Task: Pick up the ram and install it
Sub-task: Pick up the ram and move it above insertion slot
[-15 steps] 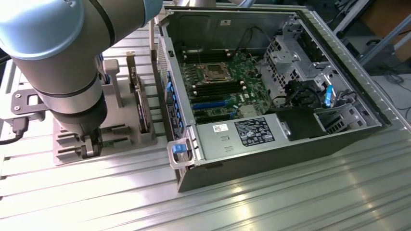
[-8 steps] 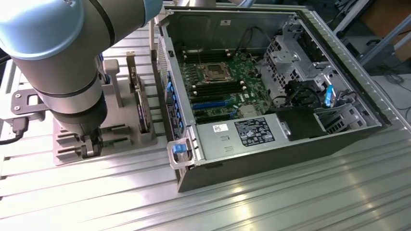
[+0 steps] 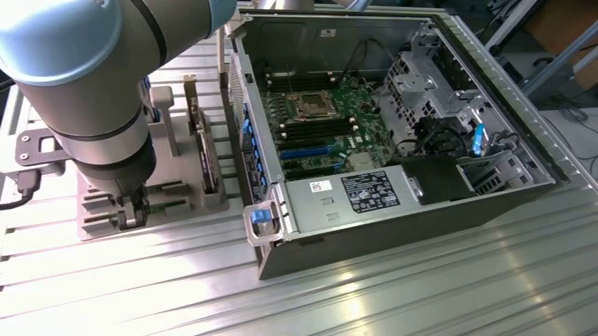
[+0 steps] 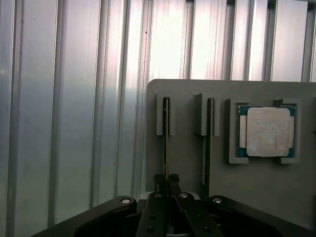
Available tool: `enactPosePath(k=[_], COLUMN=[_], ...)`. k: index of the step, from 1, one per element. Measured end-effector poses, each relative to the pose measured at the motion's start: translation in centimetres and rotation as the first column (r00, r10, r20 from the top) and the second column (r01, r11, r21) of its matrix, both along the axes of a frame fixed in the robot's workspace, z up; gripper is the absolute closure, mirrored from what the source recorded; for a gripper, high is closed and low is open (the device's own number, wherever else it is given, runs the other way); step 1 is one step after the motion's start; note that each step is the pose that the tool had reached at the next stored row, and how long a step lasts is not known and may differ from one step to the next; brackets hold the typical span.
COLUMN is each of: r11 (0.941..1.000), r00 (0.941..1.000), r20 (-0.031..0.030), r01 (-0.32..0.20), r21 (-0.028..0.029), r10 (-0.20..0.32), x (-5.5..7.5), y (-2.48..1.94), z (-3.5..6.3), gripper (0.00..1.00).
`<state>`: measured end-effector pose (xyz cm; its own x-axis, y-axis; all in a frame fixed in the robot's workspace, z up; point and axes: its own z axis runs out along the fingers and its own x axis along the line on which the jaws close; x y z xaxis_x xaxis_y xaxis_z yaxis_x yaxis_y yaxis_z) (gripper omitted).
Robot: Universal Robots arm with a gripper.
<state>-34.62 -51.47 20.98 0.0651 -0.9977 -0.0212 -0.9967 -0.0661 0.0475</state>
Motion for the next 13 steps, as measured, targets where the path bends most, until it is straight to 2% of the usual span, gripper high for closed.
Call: enactPosePath(k=[7, 11, 13], r11=[1.0, 1.0, 1.0], r00=[1.0, 1.0, 1.0], r20=[0.0001, 0.0002, 0.0002], r01=[0.0, 0.0, 0.0], r21=[0.0, 0.0, 0.0], r10=[0.0, 0.0, 0.0], x=[0.0, 0.0, 0.0], y=[0.0, 0.0, 0.0], z=[1.09, 2.15, 2.98], gripper=[0.88, 0.88, 0.88])
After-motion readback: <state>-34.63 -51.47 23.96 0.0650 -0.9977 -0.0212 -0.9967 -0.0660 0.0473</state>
